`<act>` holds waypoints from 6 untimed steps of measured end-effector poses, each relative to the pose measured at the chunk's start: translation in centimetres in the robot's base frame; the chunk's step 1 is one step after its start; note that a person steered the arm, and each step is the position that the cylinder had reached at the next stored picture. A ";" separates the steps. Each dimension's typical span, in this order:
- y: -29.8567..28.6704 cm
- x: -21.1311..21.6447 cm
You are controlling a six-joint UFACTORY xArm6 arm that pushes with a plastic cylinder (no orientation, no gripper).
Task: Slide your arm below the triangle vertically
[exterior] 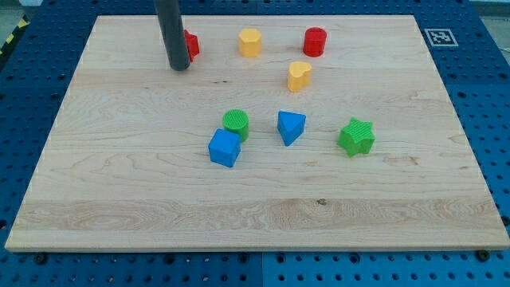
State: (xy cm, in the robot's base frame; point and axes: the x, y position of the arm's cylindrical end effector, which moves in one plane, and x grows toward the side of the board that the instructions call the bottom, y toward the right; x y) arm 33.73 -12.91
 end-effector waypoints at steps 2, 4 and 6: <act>0.2 12.9; 12.6 21.9; 19.7 20.7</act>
